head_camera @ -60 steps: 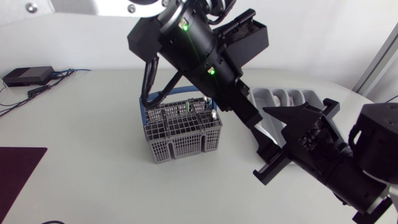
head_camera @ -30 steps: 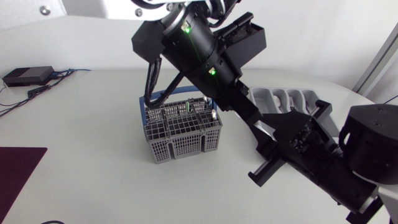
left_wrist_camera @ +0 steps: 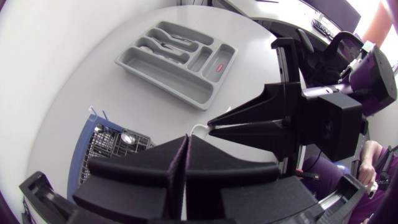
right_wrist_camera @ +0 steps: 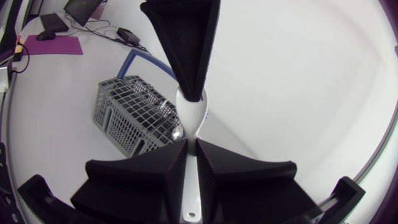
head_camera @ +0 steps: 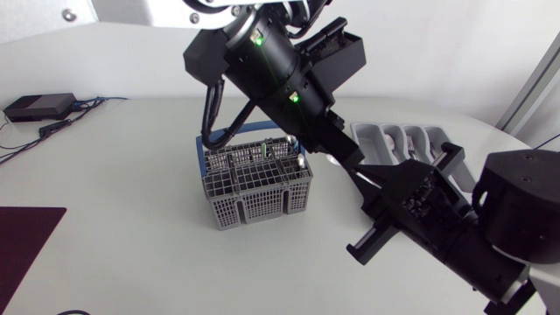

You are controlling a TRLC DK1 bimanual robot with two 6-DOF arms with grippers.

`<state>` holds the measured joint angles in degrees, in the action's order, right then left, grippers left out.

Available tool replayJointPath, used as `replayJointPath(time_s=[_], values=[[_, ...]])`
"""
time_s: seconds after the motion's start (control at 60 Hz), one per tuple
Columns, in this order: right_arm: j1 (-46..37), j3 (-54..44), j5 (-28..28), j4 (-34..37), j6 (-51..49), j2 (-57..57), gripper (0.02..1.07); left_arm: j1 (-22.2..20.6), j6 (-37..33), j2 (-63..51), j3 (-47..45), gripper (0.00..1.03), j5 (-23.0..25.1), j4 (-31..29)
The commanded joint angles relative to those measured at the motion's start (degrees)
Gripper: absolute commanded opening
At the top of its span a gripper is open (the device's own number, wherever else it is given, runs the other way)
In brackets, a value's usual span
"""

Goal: Unload the cutlery basket into the drawer organizer.

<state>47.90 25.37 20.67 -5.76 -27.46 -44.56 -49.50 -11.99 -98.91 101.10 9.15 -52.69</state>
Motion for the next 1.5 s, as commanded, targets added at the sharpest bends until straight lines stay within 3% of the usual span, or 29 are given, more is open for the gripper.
replayJointPath(time_s=[0.0,0.15,0.2,0.233,0.283,0.35,0.45,0.583,0.9,1.117,1.25,1.483], values=[[0.6,-1.3,0.1,0.6,-0.3,-0.7,0.14,0.2,1.1,-1.3,3.1,0.05,1.6,-0.1],[0.6,-1.3,-0.4,1.5,-0.2,-0.5,0.14,0.6,1.8,-1.5,4.2,0.17,2.4,0.0],[0.6,-1.5,-0.5,1.5,-0.3,-0.4,0.14,0.9,1.8,-1.3,4.4,0.36,2.4,0.4],[0.6,-1.6,-0.7,1.8,-0.3,-0.4,0.14,1.5,1.9,-1.0,4.5,0.56,2.4,1.1],[0.5,-1.8,-1.0,2.2,-0.3,-0.2,0.14,1.9,1.9,-0.8,4.7,0.71,2.4,1.4],[0.3,-2.2,-1.9,2.9,-0.4,0.5,0.14,2.3,1.7,-0.2,4.8,0.85,2.4,1.9],[-0.8,-2.7,-3.5,4.0,-0.7,1.8,0.15,3.4,1.3,0.9,4.9,0.96,2.3,2.7],[-5.4,-3.4,-8.8,7.2,-2.3,4.6,0.15,5.9,0.8,1.3,5.0,0.97,2.3,2.3],[-30.6,-4.3,-35.1,15.7,-13.8,7.6,0.15,9.5,2.1,-1.3,-3.5,0.97,6.3,1.8],[-45.5,-4.4,-48.4,21.9,-28.1,5.7,0.15,9.6,6.5,-2.2,-10.7,0.97,7.5,8.9],[-52.7,-3.8,-53.4,24.6,-36.4,2.8,0.15,10.3,8.3,-3.5,-12.4,0.97,7.5,11.7],[-60.6,-2.2,-56.3,28.3,-50.6,-2.8,0.15,10.7,10.7,-5.1,-14.5,0.97,7.5,16.0]])
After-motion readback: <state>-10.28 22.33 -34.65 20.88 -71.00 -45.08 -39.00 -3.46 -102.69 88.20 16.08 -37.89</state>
